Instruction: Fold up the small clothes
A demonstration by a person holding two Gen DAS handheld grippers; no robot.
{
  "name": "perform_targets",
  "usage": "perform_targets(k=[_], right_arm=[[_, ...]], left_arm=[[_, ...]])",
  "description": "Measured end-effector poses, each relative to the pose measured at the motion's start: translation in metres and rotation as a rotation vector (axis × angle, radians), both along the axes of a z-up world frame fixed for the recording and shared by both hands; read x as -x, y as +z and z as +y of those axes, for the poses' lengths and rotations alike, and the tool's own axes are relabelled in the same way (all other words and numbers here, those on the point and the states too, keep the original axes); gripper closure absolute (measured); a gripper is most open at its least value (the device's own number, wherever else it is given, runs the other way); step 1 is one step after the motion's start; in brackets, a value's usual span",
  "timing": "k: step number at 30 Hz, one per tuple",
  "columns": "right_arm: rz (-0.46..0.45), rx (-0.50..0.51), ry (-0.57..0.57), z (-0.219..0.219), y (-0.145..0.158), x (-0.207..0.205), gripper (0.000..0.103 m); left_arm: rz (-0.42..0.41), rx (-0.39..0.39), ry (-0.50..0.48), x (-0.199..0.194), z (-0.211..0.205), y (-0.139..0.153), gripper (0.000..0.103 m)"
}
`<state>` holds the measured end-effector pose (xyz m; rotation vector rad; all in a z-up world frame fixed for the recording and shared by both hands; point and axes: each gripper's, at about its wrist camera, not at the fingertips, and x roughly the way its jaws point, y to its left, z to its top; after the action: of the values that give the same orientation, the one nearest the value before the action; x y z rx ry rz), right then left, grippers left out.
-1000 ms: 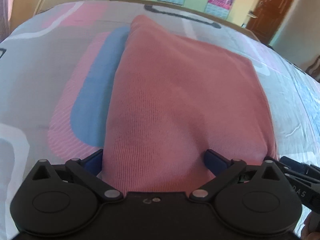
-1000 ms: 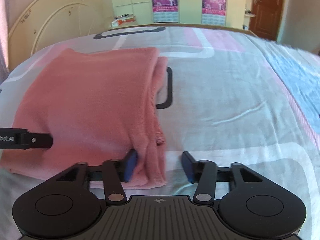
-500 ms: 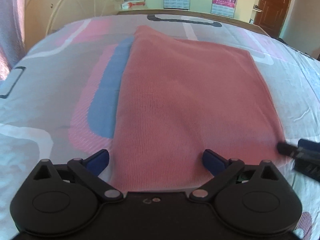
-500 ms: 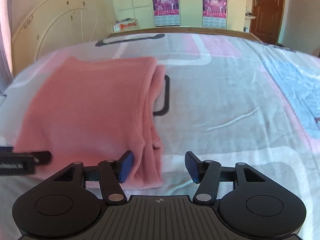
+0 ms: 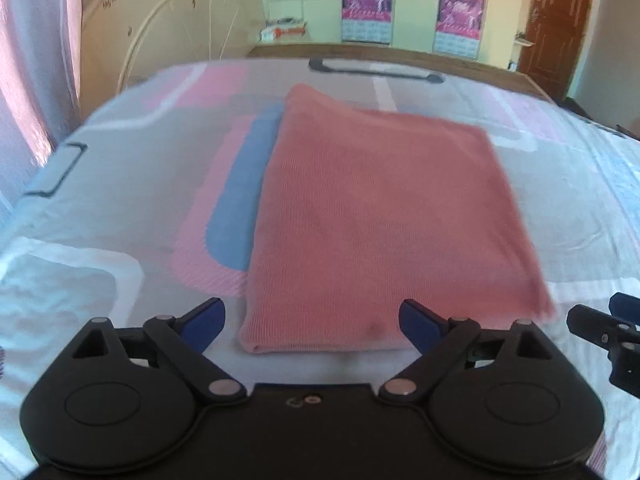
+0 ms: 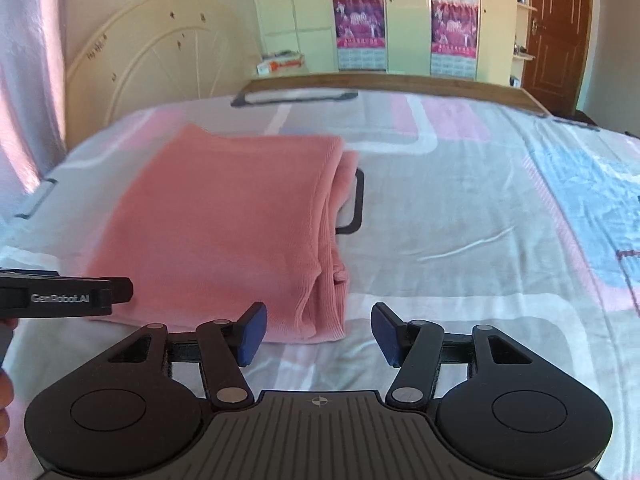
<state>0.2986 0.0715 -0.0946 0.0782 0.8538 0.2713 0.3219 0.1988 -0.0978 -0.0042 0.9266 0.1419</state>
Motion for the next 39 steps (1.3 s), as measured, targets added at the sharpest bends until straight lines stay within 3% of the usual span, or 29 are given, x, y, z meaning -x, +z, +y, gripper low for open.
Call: perform_targets(k=[3, 8, 14, 18, 23, 29, 39], right_arm=[[-0.022, -0.048, 0.028, -0.010, 0.019, 0.024, 0.031], [-0.066, -0.119, 0.081, -0.033, 0.056, 0.083, 0.022], [-0.209, -0.070, 0.080, -0.047, 0.104, 0.169, 0.000], [-0.324, -0.002, 0.034, -0.051, 0.136, 0.220, 0.000], [-0.388, -0.020, 0.005, -0.055, 0.156, 0.263, 0.000], [-0.411, -0.056, 0.010, -0.060, 0.164, 0.289, 0.000], [-0.435, -0.030, -0.002, -0.067, 0.168, 0.303, 0.000]], left_arm=[[-0.029, -0.004, -0.024, 0.026, -0.008, 0.020, 0.010], [-0.103, -0.044, -0.055, 0.092, -0.025, 0.060, 0.009], [-0.148, -0.040, -0.048, 0.168, -0.041, 0.098, 0.003], [-0.166, -0.006, -0.018, 0.213, -0.045, 0.118, 0.002], [-0.214, -0.009, 0.007, 0.256, -0.050, 0.141, 0.001], [-0.255, -0.027, 0.028, 0.291, -0.053, 0.158, 0.001], [-0.279, -0.001, 0.067, 0.312, -0.043, 0.168, 0.001]])
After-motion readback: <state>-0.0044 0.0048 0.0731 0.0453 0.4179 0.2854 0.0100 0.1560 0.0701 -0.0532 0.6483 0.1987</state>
